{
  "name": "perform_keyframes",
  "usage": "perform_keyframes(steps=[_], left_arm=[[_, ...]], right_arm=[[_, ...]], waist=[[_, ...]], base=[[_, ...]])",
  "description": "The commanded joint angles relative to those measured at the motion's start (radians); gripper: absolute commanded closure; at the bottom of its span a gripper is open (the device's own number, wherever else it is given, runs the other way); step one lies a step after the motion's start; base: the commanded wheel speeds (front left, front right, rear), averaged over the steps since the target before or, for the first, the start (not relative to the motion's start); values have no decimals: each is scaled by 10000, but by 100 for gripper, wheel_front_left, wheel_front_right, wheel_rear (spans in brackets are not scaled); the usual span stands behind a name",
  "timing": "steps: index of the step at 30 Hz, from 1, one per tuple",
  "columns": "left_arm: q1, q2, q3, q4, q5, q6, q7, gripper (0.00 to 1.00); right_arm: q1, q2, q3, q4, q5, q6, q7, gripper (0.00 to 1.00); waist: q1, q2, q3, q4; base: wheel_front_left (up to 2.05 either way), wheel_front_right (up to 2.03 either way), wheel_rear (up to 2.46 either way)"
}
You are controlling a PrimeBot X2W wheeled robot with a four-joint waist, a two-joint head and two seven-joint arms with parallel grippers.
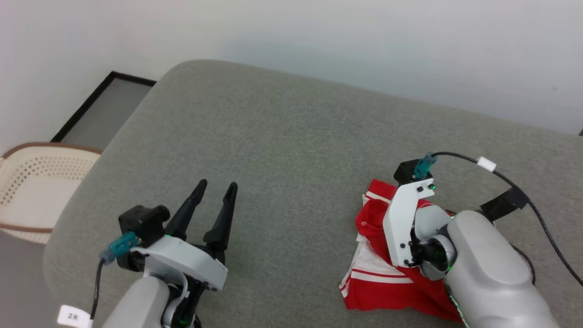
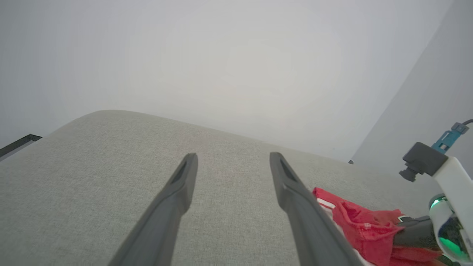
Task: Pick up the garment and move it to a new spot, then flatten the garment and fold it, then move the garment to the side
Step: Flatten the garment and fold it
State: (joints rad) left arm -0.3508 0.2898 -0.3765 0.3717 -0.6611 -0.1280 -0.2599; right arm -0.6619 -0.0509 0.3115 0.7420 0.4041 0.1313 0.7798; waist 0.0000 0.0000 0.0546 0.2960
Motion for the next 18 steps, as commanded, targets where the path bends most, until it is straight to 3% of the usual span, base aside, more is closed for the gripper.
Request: perform_keyframes(steps=[1, 7, 8, 9, 10, 11, 18], left_arm=[[-144, -14, -23, 49, -65, -31, -46, 0], [-272, 1, -65, 178, -159, -31, -56, 0], [-284, 14, -47, 192, -161, -31, -50, 0], [-290, 24, -43, 194, -169, -31, -51, 0], [-285, 44, -12, 203, -185, -32, -52, 0], [-271, 82, 9, 208, -177, -32, -52, 0], [-29, 276, 244, 222, -143, -32, -54, 0]], right_arm=[[-128, 11, 144, 213, 3, -12, -142, 100], [-584, 10, 664, 1380, -221, -12, -550, 100], [-668, 10, 752, 1512, -181, -12, -602, 89], [-728, 10, 842, 1615, 0, -12, -588, 59], [-822, 9, 971, 1677, 107, -12, -597, 8], [-943, 11, 1089, 1734, 156, -12, -634, 0], [-1452, 13, 1871, 1671, 1453, -12, -457, 0]], waist=[[0, 0, 107, 113], [0, 0, 92, 95], [0, 0, 79, 68], [0, 0, 63, 35], [0, 0, 32, -6], [0, 0, 3, -53], [0, 0, -332, -479]], base=[[0, 0, 0], [0, 0, 0], [0, 0, 0], [0, 0, 0], [0, 0, 0], [0, 0, 0], [0, 0, 0]])
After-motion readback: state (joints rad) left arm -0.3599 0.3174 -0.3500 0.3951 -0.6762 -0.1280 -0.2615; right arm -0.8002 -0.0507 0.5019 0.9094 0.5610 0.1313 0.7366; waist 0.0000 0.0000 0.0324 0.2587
